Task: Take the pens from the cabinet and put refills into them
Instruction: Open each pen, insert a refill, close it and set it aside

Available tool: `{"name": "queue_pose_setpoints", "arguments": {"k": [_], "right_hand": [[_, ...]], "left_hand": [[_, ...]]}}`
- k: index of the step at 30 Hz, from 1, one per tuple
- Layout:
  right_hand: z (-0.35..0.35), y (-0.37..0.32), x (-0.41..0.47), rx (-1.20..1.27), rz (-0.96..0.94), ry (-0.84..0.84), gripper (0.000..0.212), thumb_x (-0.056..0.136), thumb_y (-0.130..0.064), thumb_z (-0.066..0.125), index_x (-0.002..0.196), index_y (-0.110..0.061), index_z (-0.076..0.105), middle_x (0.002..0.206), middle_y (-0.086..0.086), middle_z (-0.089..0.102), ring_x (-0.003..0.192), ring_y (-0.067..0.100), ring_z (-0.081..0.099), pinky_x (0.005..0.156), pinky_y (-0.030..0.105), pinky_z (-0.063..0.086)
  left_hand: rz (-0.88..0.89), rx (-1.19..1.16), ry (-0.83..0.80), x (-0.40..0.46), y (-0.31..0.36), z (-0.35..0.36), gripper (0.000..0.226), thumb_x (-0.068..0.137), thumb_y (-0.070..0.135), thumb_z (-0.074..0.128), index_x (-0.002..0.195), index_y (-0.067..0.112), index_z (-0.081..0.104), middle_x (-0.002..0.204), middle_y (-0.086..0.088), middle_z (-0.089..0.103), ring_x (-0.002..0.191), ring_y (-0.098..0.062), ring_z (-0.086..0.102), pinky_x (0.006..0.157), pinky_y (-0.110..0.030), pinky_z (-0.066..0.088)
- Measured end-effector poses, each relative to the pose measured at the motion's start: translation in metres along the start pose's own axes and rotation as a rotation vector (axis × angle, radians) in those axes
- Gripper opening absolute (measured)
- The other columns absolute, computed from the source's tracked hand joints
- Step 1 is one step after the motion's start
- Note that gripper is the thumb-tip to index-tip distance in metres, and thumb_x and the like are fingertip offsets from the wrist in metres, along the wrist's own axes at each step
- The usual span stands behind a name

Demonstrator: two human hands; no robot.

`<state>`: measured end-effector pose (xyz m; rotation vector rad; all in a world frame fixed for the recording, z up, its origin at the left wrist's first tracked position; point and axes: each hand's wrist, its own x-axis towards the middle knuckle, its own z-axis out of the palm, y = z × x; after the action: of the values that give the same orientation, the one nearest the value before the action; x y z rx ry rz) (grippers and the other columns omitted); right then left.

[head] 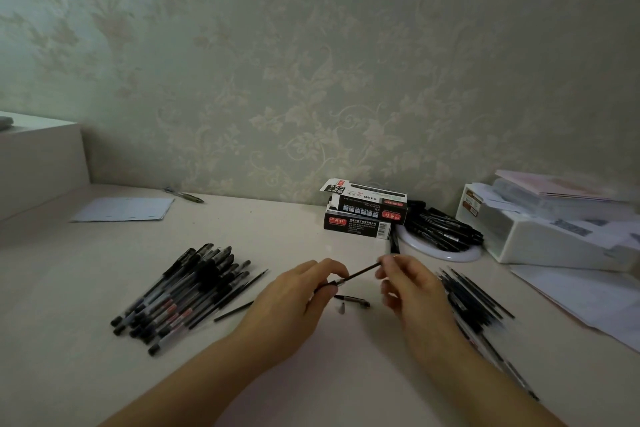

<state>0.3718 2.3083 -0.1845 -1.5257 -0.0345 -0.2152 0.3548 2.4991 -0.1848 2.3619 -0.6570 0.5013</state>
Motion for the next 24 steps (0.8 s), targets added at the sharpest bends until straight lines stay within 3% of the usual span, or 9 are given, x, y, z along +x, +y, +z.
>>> {"name": "queue_pose_setpoints", "arguments": {"k": [2, 5, 9, 13, 17, 19, 20, 22, 24], "right_hand": [[-0.007, -0.001, 0.005, 0.209, 0.058, 0.067, 0.014, 0.094, -0.024, 0.061, 0.089, -0.017, 0.072, 0.078, -0.002, 0.069, 0.071, 0.011, 0.06, 0.063, 0.022, 0.051], [-0.008, 0.0, 0.005, 0.357, 0.111, 0.016, 0.013, 0.084, -0.025, 0.069, 0.088, -0.015, 0.074, 0.084, 0.003, 0.073, 0.073, 0.01, 0.066, 0.064, 0.02, 0.055], [0.0, 0.005, 0.002, 0.32, 0.137, -0.107, 0.017, 0.083, -0.024, 0.066, 0.091, -0.013, 0.076, 0.098, 0.011, 0.075, 0.083, 0.017, 0.071, 0.069, 0.022, 0.057], [-0.006, 0.002, 0.005, 0.254, 0.011, -0.024, 0.023, 0.099, -0.022, 0.05, 0.099, -0.01, 0.069, 0.095, 0.009, 0.075, 0.081, 0.016, 0.071, 0.069, 0.023, 0.057], [-0.025, -0.005, 0.012, -0.253, -0.286, 0.14, 0.022, 0.098, -0.03, 0.053, 0.088, -0.026, 0.072, 0.067, -0.005, 0.066, 0.056, 0.002, 0.058, 0.055, 0.014, 0.049], [-0.038, -0.007, 0.017, -0.663, -0.418, 0.193, 0.02, 0.097, -0.03, 0.056, 0.081, -0.028, 0.069, 0.064, -0.007, 0.062, 0.056, 0.005, 0.054, 0.052, 0.015, 0.043], [-0.044, -0.007, 0.02, -0.84, -0.451, 0.198, 0.02, 0.097, -0.028, 0.057, 0.081, -0.027, 0.068, 0.068, -0.006, 0.061, 0.06, 0.007, 0.055, 0.055, 0.022, 0.046], [-0.057, -0.006, 0.025, -1.111, -0.405, 0.201, 0.027, 0.099, -0.026, 0.055, 0.076, -0.018, 0.066, 0.074, -0.001, 0.058, 0.065, 0.014, 0.055, 0.06, 0.035, 0.049], [-0.068, -0.006, 0.027, -1.249, -0.306, 0.222, 0.03, 0.099, -0.027, 0.053, 0.076, -0.015, 0.068, 0.074, -0.001, 0.058, 0.066, 0.015, 0.056, 0.061, 0.036, 0.051]], "left_hand": [[-0.012, 0.015, -0.008, 0.0, -0.001, 0.0, 0.021, 0.1, 0.032, 0.042, 0.117, 0.043, 0.049, 0.096, 0.017, 0.056, 0.076, 0.003, 0.051, 0.07, -0.024, 0.046], [-0.012, 0.028, -0.011, 0.0, -0.001, 0.0, 0.02, 0.101, 0.034, 0.041, 0.116, 0.044, 0.048, 0.096, 0.017, 0.056, 0.075, 0.0, 0.051, 0.071, -0.027, 0.047], [-0.008, 0.031, -0.009, 0.0, -0.001, 0.0, 0.019, 0.1, 0.034, 0.043, 0.115, 0.044, 0.048, 0.093, 0.017, 0.055, 0.072, -0.001, 0.052, 0.068, -0.025, 0.047], [-0.032, 0.042, -0.011, -0.001, -0.005, 0.001, 0.02, 0.099, 0.034, 0.044, 0.117, 0.044, 0.047, 0.091, 0.02, 0.055, 0.072, 0.005, 0.05, 0.061, -0.016, 0.04], [-0.053, 0.043, -0.013, -0.001, -0.008, 0.001, 0.019, 0.099, 0.035, 0.044, 0.116, 0.042, 0.048, 0.092, 0.021, 0.055, 0.075, 0.006, 0.051, 0.063, -0.015, 0.041], [-0.058, 0.053, -0.011, -0.001, -0.009, 0.0, 0.019, 0.099, 0.035, 0.044, 0.116, 0.042, 0.049, 0.092, 0.02, 0.055, 0.075, 0.006, 0.051, 0.064, -0.016, 0.043], [-0.059, 0.061, -0.011, -0.001, -0.009, 0.0, 0.019, 0.099, 0.035, 0.044, 0.116, 0.042, 0.049, 0.092, 0.02, 0.056, 0.075, 0.006, 0.051, 0.063, -0.015, 0.043], [-0.06, 0.073, -0.011, -0.001, -0.01, 0.0, 0.019, 0.099, 0.035, 0.044, 0.117, 0.041, 0.049, 0.091, 0.02, 0.055, 0.076, 0.006, 0.051, 0.061, -0.012, 0.041], [-0.067, 0.077, -0.015, 0.0, -0.011, 0.0, 0.02, 0.099, 0.036, 0.044, 0.118, 0.041, 0.049, 0.092, 0.02, 0.055, 0.074, 0.006, 0.052, 0.06, -0.01, 0.039]]}}
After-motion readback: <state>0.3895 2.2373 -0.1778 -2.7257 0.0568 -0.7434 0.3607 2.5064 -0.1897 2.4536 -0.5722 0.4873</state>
